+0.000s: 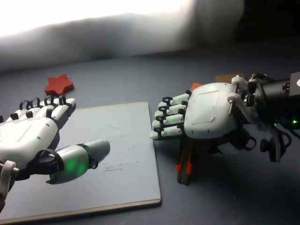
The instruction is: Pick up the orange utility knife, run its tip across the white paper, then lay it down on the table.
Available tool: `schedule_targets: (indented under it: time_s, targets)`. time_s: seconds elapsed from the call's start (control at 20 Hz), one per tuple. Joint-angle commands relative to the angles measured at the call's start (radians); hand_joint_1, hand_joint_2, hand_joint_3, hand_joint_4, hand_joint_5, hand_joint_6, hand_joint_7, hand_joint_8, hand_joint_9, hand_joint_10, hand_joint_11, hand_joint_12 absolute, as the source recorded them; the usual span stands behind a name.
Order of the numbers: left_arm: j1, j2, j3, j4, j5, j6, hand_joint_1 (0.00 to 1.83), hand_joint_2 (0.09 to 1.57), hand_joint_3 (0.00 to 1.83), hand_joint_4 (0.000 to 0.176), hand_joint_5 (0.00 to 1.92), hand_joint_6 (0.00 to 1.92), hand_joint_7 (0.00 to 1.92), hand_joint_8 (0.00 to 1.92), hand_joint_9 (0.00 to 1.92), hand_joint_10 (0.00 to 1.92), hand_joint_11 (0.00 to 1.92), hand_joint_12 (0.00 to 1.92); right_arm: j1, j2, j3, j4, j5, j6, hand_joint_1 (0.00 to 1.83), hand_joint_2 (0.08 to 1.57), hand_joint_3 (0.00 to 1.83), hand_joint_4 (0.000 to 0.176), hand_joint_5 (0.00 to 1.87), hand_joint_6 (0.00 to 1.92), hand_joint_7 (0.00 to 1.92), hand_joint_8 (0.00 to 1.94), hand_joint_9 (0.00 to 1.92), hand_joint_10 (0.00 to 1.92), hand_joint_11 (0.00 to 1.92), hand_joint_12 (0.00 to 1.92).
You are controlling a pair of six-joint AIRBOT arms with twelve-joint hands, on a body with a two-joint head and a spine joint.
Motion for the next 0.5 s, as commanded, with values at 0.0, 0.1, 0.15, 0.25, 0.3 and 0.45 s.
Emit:
schedule_targets:
  time_s: [0.0,0.1,0.15,0.25,0.3,0.45]
  targets:
    - [-0.004,0.005,0.001,0.058,-0.082,-0.003,0.00,1.22,0.00,0.000,0.00,0.00,0.00,0.00,0.00,0.00,0.00,0.11,0.002,0.002,0.001,0.016,-0.023,-0.010,1.12,1.14,0.03,0.000,0.00,0.00,0.00,0.00,0.00,0.00,0.01,0.01]
    - [-0.003,0.005,0.002,0.058,-0.082,-0.005,0.00,1.22,0.00,0.000,0.00,0.00,0.00,0.00,0.00,0.00,0.00,0.23,0.000,0.000,-0.001,0.016,-0.026,-0.020,1.12,1.14,0.03,0.000,0.00,0.00,0.00,0.00,0.00,0.00,0.00,0.02]
    - [-0.002,0.005,0.002,0.058,-0.082,-0.005,0.00,1.22,0.00,0.000,0.00,0.00,0.00,0.00,0.00,0.00,0.00,0.19,0.000,-0.001,-0.003,0.016,-0.029,-0.021,1.13,1.14,0.03,0.000,0.00,0.00,0.00,0.00,0.00,0.00,0.00,0.00]
    - [-0.001,0.005,0.002,0.058,-0.082,-0.007,0.00,1.22,0.00,0.000,0.00,0.00,0.00,0.00,0.00,0.00,0.00,0.09,0.000,-0.001,-0.008,0.016,-0.041,-0.029,1.14,1.15,0.03,0.000,0.00,0.00,0.00,0.00,0.00,0.00,0.01,0.01]
    - [-0.001,0.005,0.002,0.058,-0.082,-0.007,0.00,1.23,0.00,0.000,0.00,0.00,0.00,0.00,0.00,0.00,0.00,0.13,0.001,-0.003,-0.010,0.016,-0.051,-0.029,1.12,1.18,0.04,0.000,0.00,0.00,0.00,0.00,0.01,0.00,0.01,0.01]
    - [-0.002,0.005,0.003,0.058,-0.082,-0.008,0.00,1.22,0.00,0.000,0.00,0.00,0.00,0.00,0.00,0.00,0.00,0.10,0.006,-0.010,-0.014,0.016,-0.069,-0.029,1.11,1.21,0.03,0.000,0.03,0.01,0.04,0.01,0.10,0.02,0.00,0.36]
